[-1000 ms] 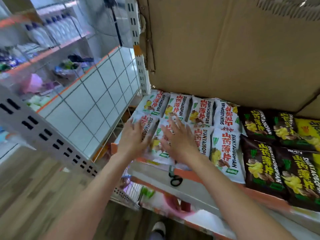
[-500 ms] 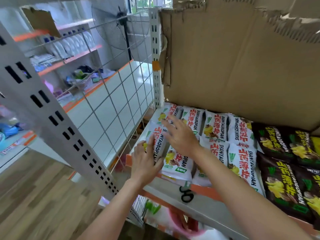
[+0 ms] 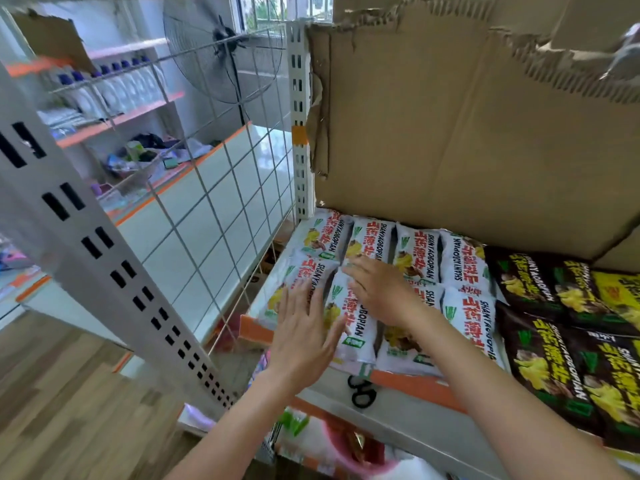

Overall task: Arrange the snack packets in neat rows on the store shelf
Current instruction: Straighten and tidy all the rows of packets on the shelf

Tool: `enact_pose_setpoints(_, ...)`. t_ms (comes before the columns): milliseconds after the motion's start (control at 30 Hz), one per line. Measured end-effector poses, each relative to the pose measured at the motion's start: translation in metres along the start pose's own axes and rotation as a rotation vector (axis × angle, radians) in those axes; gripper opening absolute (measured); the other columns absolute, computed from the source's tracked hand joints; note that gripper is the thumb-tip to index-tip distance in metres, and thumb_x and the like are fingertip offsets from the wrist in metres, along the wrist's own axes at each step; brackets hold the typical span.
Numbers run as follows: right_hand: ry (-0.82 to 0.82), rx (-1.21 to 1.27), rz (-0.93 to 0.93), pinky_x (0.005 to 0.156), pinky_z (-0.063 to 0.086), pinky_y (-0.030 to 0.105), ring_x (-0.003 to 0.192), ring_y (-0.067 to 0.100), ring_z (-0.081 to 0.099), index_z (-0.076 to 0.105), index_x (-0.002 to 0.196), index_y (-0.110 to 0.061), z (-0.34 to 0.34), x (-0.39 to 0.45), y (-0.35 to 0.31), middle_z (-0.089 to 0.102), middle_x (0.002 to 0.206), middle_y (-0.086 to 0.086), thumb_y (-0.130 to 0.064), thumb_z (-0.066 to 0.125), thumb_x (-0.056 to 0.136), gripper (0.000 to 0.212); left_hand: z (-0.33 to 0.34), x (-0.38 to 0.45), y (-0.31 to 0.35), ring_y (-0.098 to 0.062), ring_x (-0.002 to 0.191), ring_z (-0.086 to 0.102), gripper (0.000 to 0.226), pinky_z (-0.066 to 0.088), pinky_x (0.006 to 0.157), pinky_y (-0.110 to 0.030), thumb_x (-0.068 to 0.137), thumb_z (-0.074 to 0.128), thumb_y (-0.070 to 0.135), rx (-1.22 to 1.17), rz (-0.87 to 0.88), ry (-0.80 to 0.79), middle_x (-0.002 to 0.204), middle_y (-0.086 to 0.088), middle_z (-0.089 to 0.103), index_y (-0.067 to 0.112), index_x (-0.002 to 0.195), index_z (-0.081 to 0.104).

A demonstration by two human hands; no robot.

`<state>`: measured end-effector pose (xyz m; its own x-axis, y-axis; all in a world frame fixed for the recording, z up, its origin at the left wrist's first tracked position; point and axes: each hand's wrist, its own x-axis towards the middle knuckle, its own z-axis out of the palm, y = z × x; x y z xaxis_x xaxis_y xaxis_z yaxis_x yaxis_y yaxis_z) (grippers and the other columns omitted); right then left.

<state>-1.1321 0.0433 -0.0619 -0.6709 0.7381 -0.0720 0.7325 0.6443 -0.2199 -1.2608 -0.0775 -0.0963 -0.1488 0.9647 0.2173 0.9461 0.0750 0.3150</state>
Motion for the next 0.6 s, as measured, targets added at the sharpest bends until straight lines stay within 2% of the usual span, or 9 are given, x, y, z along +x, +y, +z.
enact_pose_setpoints(100, -0.026, 0.018, 0.045, 0.114, 0.021, 0.035, 0.139, 0.017, 0.025, 0.030, 0.145, -0.019, 0.019, -0.010, 0.010, 0.028, 0.152, -0.001, -0.040, 0.026, 0.101, 0.049, 0.019, -0.002, 0.019, -0.021, 0.141, -0.022, 0.081, -0.025, 0.109, -0.035, 0.084, -0.008, 0.067, 0.107, 0.080, -0.124, 0.156, -0.007, -0.015, 0.016, 0.146, -0.012)
enact_pose_setpoints(133, -0.023, 0.034, 0.060, 0.114, 0.020, 0.035, 0.139, 0.016, 0.024, 0.028, 0.146, -0.019, 0.024, -0.011, 0.014, 0.027, 0.153, -0.001, -0.041, 0.025, 0.100, 0.050, 0.026, -0.004, 0.017, -0.023, 0.142, -0.018, 0.079, -0.022, 0.109, -0.037, 0.085, -0.008, 0.067, 0.148, 0.093, -0.147, 0.156, -0.009, -0.012, 0.017, 0.145, -0.011)
enact_pose_setpoints(233, -0.036, 0.055, 0.117, 0.115, 0.015, 0.037, 0.141, 0.014, 0.019, 0.022, 0.148, -0.021, 0.026, -0.007, 0.018, 0.021, 0.155, -0.004, -0.041, 0.020, 0.101, 0.051, 0.029, -0.011, 0.007, -0.025, 0.142, 0.020, 0.073, 0.003, 0.113, -0.044, 0.094, 0.009, 0.062, 0.203, 0.098, -0.209, 0.152, -0.014, 0.027, 0.015, 0.148, 0.023)
enact_pose_setpoints(333, -0.133, 0.070, 0.169, 0.113, 0.011, 0.038, 0.142, 0.013, 0.014, 0.017, 0.149, -0.023, 0.019, 0.003, 0.017, 0.014, 0.156, -0.007, -0.040, 0.017, 0.101, 0.050, 0.030, -0.017, -0.001, -0.021, 0.140, 0.022, 0.070, 0.005, 0.114, -0.046, 0.096, 0.012, 0.059, 0.188, 0.139, -0.255, 0.151, -0.013, 0.029, 0.013, 0.146, 0.028)
enact_pose_setpoints(400, -0.159, 0.220, 0.159, 0.115, 0.012, 0.035, 0.143, 0.014, 0.016, 0.023, 0.148, -0.019, 0.011, 0.003, 0.021, 0.017, 0.156, -0.004, -0.036, 0.019, 0.102, 0.049, 0.026, -0.018, 0.002, -0.019, 0.141, 0.019, 0.069, 0.003, 0.114, -0.046, 0.096, 0.011, 0.059, 0.184, 0.132, -0.254, 0.152, -0.012, 0.027, 0.014, 0.147, 0.026)
enact_pose_setpoints(467, -0.019, 0.414, 0.174, 0.115, 0.016, 0.030, 0.141, 0.014, 0.021, 0.035, 0.143, -0.016, 0.004, -0.011, 0.031, 0.025, 0.154, -0.001, -0.029, 0.026, 0.102, 0.044, 0.017, -0.017, 0.010, -0.019, 0.145, 0.003, 0.071, -0.008, 0.113, -0.044, 0.094, 0.003, 0.059, 0.182, 0.123, -0.207, 0.155, -0.009, 0.010, 0.017, 0.149, 0.014)
enact_pose_setpoints(533, 0.156, 0.379, 0.182, 0.116, 0.018, 0.030, 0.139, 0.015, 0.025, 0.045, 0.137, -0.016, 0.000, -0.033, 0.042, 0.032, 0.150, -0.001, -0.017, 0.032, 0.100, 0.040, 0.014, -0.011, 0.023, -0.020, 0.144, -0.010, 0.075, -0.017, 0.112, -0.040, 0.089, -0.001, 0.061, 0.161, 0.144, -0.135, 0.154, -0.005, -0.007, 0.016, 0.148, 0.003)
enact_pose_setpoints(567, 0.189, 0.288, 0.181, 0.116, 0.018, 0.032, 0.139, 0.014, 0.025, 0.046, 0.136, -0.018, 0.000, -0.044, 0.048, 0.033, 0.150, -0.002, -0.015, 0.034, 0.098, 0.040, 0.014, -0.007, 0.033, -0.023, 0.145, 0.002, 0.076, -0.010, 0.115, -0.041, 0.091, 0.002, 0.060, 0.139, 0.163, -0.122, 0.155, -0.009, 0.005, 0.012, 0.148, 0.013)
enact_pose_setpoints(600, 0.186, 0.188, 0.180, 0.116, 0.017, 0.034, 0.139, 0.014, 0.024, 0.045, 0.137, -0.019, 0.002, -0.055, 0.053, 0.032, 0.150, -0.004, -0.016, 0.034, 0.098, 0.041, 0.016, -0.006, 0.045, -0.027, 0.141, 0.023, 0.075, 0.005, 0.118, -0.042, 0.094, 0.007, 0.058, 0.132, 0.180, -0.119, 0.151, -0.014, 0.026, 0.008, 0.144, 0.030)
